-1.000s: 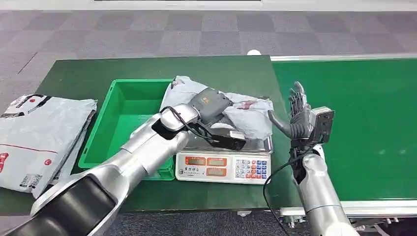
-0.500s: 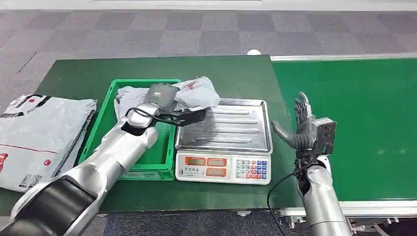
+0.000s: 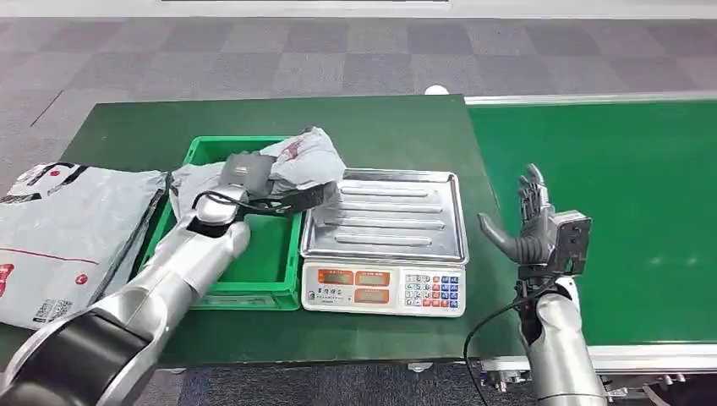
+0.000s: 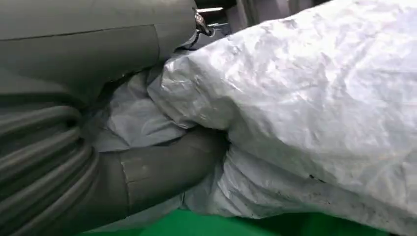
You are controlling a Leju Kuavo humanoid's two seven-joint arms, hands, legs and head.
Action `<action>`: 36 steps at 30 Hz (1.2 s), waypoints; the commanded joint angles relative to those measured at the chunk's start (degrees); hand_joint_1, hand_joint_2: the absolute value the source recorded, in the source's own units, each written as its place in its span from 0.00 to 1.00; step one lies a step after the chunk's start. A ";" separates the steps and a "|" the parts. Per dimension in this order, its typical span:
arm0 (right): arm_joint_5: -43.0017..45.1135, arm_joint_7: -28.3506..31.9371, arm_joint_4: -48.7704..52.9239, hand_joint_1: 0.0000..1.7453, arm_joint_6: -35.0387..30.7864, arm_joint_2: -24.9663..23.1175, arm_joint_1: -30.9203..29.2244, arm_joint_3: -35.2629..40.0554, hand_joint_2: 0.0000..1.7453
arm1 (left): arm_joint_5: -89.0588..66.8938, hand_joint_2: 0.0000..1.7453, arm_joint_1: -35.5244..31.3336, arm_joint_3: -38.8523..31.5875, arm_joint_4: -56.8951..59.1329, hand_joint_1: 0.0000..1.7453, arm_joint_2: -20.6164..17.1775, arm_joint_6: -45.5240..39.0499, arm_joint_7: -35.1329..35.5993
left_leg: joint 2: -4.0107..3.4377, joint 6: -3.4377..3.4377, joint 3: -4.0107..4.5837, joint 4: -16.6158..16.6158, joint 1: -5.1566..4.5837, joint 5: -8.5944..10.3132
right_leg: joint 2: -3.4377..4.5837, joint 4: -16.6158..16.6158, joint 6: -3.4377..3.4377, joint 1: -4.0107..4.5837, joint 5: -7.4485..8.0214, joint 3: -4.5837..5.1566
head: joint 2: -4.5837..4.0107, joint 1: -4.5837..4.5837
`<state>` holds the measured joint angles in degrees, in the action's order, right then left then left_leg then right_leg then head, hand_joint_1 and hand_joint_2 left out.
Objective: Moved the parcel from conveyor to table for the left to box.
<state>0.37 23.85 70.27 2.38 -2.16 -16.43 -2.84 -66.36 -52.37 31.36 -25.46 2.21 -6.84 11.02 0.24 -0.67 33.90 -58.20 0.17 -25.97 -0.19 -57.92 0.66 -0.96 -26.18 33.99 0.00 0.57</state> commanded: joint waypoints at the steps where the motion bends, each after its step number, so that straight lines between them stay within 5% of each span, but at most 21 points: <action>1: 0.75 -0.90 1.10 0.00 -0.59 1.74 1.36 -3.14 1.00 | -5.07 1.00 7.41 -5.60 -8.30 1.00 -4.53 1.39 0.13 | -0.13 0.00 -0.21 0.21 0.00 0.01 | 0.12 0.21 -0.06 0.01 0.05 -0.17 | 0.00 0.00; 3: 0.79 -0.93 2.32 0.00 -0.67 1.60 2.91 -3.16 1.00 | -5.54 1.00 10.69 -7.23 -13.56 1.00 -5.02 1.67 -1.52 | -0.18 0.00 -0.21 0.20 0.01 -0.01 | 0.18 0.21 -0.06 0.02 0.05 -0.15 | 0.00 0.00; 4: 0.80 -0.96 2.85 0.00 -0.68 1.60 3.62 -3.11 1.00 | -4.44 1.00 12.28 -8.59 -16.04 0.00 -4.72 1.19 -2.99 | -0.11 0.00 -0.14 0.15 0.01 -0.01 | 0.11 0.15 -0.05 0.01 0.02 -0.11 | 0.00 0.00; 19: 0.91 -1.31 -1.46 0.00 -0.37 2.55 0.66 0.51 1.00 | 9.53 1.00 16.78 -12.42 -26.52 0.00 -5.08 6.41 -12.78 | -0.18 -0.01 -0.01 0.09 0.06 -0.01 | 0.16 0.14 -0.07 0.06 0.05 -0.01 | 0.00 0.00; 20: 0.43 -1.60 -1.52 0.00 -0.49 2.61 0.61 1.13 0.00 | 12.78 1.00 16.81 -13.42 -27.26 0.00 -4.50 6.41 -14.18 | -0.14 -0.01 0.03 0.06 0.04 -0.02 | 0.12 0.09 -0.06 0.04 0.03 0.03 | 0.00 0.00; 28: -2.85 -2.47 -4.47 0.00 -1.19 1.66 -1.80 5.25 0.00 | 25.60 1.00 16.28 -17.41 -27.55 0.00 -1.32 6.19 -19.70 | -0.19 0.02 0.05 0.04 0.08 -0.01 | 0.18 0.13 -0.05 0.08 0.08 0.03 | 0.00 0.00; 36: -3.69 -2.20 -17.04 0.00 -2.55 -0.04 -12.69 11.40 0.00 | 36.29 1.00 12.89 -16.80 -20.88 0.00 3.70 1.73 -26.16 | -0.18 0.00 0.12 -0.01 0.05 0.03 | 0.16 0.04 -0.06 0.05 0.10 0.13 | 0.00 0.00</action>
<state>-3.24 21.92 68.23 1.07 -1.05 -17.85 1.73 -37.68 -35.56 16.92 -53.81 1.12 -6.01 -10.65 0.23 -0.68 34.03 -58.20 0.17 -25.94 -0.20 -57.92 0.65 -0.97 -26.16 34.09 0.00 0.57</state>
